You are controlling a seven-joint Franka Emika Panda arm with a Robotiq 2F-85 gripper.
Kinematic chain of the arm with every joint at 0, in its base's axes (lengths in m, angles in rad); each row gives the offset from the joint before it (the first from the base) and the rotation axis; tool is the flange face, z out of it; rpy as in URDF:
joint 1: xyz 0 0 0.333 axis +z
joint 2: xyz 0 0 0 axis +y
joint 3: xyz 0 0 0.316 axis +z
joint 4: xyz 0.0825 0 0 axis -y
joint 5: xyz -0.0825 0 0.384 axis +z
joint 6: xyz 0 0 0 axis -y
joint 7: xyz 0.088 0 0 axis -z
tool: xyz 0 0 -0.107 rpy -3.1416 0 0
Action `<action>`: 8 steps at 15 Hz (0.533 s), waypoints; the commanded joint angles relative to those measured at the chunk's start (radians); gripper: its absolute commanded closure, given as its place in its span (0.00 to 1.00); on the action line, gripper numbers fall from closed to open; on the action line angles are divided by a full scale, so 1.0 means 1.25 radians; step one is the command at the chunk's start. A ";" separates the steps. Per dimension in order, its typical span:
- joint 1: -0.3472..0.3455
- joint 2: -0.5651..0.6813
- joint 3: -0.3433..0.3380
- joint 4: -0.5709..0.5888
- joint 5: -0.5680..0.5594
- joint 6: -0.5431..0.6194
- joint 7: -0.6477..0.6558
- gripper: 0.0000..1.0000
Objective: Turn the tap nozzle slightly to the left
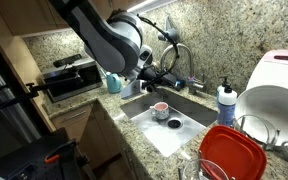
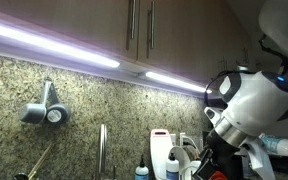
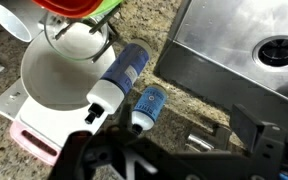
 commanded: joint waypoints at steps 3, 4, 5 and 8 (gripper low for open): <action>-0.003 -0.218 0.025 -0.157 -0.128 0.020 0.089 0.00; -0.003 -0.248 0.028 -0.174 -0.148 0.029 0.100 0.00; -0.003 -0.286 0.033 -0.198 -0.171 0.027 0.126 0.00; 0.002 -0.376 0.031 -0.238 -0.229 0.043 0.197 0.00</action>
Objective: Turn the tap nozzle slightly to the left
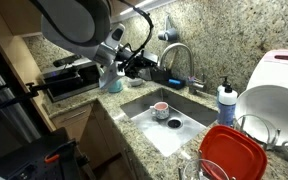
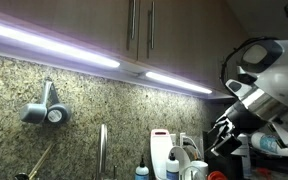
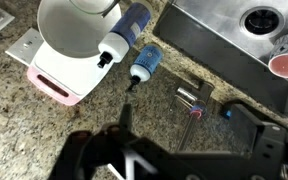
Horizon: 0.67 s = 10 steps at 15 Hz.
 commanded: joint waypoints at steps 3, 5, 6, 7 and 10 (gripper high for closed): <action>0.008 -0.175 -0.009 -0.074 -0.088 0.038 0.124 0.00; 0.014 -0.197 -0.015 -0.071 -0.105 0.036 0.161 0.00; 0.018 -0.199 -0.019 -0.065 -0.103 0.041 0.167 0.00; 0.002 -0.163 -0.005 -0.056 -0.078 0.023 0.127 0.00; 0.009 -0.177 -0.010 -0.057 -0.080 0.025 0.136 0.00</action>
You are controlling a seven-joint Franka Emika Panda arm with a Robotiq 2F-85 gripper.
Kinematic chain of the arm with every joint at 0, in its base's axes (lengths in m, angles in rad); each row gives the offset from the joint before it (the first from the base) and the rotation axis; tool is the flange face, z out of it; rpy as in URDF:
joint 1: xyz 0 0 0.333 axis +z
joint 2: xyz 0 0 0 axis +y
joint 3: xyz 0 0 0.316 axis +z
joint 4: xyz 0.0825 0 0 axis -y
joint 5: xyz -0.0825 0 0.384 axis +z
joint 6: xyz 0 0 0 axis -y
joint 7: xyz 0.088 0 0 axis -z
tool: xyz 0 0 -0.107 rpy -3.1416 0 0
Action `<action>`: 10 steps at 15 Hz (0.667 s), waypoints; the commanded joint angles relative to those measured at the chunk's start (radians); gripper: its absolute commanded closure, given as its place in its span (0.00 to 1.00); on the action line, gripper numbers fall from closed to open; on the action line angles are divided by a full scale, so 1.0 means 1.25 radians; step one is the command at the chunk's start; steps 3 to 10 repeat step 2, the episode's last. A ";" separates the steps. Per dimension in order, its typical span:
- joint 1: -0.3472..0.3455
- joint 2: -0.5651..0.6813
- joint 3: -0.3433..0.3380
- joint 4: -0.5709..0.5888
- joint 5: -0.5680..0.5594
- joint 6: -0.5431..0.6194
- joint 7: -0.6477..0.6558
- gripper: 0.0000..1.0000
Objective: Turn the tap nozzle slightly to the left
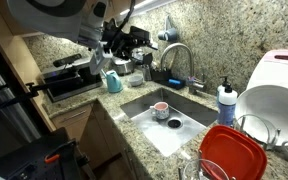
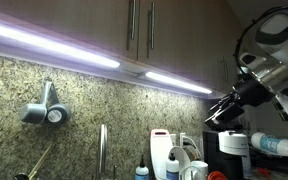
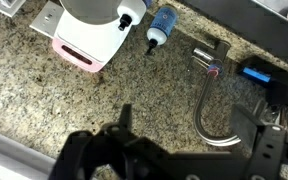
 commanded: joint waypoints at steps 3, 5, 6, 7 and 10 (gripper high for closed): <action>0.001 0.000 -0.001 -0.001 0.000 0.000 0.000 0.00; 0.001 0.000 -0.001 -0.001 0.000 0.000 0.000 0.00; 0.001 0.000 -0.001 -0.001 0.000 0.000 0.000 0.00; 0.001 0.000 -0.001 -0.001 0.000 0.000 0.000 0.00; 0.001 0.000 -0.001 -0.001 0.000 0.000 0.000 0.00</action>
